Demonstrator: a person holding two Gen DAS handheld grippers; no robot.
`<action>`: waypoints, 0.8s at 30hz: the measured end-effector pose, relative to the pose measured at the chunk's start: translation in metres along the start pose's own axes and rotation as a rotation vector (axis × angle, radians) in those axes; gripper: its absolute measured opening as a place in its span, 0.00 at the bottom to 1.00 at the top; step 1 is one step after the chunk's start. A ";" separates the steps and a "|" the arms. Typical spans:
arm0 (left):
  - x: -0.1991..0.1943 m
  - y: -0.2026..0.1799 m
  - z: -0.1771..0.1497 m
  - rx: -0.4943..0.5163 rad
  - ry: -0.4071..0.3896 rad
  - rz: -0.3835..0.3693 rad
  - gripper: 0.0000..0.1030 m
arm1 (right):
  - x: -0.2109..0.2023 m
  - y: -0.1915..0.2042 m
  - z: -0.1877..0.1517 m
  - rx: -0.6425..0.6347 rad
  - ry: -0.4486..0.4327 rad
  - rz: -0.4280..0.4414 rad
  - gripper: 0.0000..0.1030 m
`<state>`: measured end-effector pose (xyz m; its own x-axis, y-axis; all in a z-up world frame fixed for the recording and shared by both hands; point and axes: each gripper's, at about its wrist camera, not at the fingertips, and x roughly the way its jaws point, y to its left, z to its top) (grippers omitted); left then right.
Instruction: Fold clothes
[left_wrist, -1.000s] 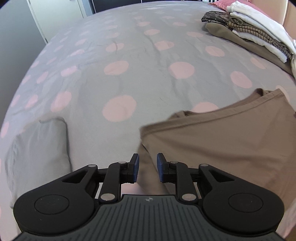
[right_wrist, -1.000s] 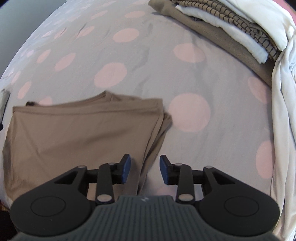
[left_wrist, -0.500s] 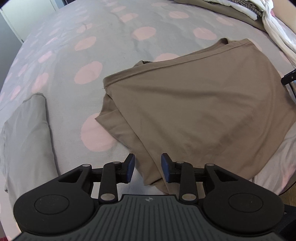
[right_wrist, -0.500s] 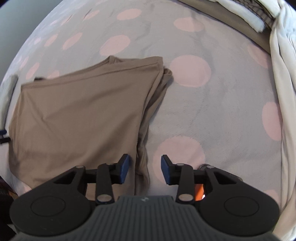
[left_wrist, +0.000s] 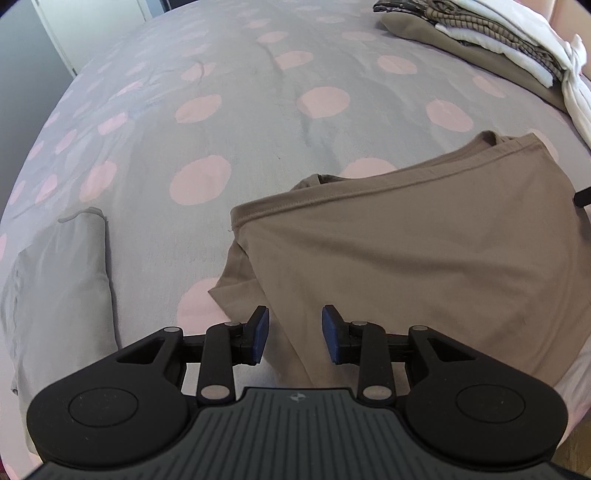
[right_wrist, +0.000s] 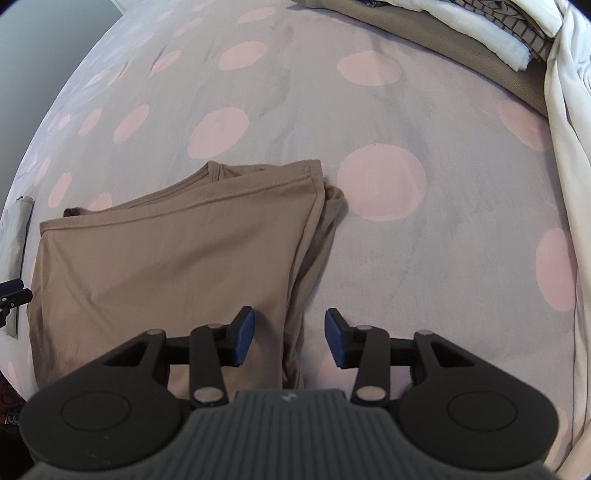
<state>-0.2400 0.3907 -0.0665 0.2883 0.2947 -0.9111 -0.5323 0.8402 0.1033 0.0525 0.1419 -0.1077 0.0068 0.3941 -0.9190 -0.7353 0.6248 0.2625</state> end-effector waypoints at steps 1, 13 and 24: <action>0.002 0.002 0.003 -0.014 0.003 -0.009 0.29 | 0.002 -0.001 0.003 0.005 -0.003 -0.001 0.44; 0.025 0.025 0.027 -0.132 0.009 -0.045 0.29 | 0.038 -0.011 0.036 0.061 -0.006 -0.019 0.43; 0.034 0.033 0.032 -0.169 0.021 -0.048 0.30 | 0.026 0.025 0.041 -0.043 -0.028 -0.041 0.08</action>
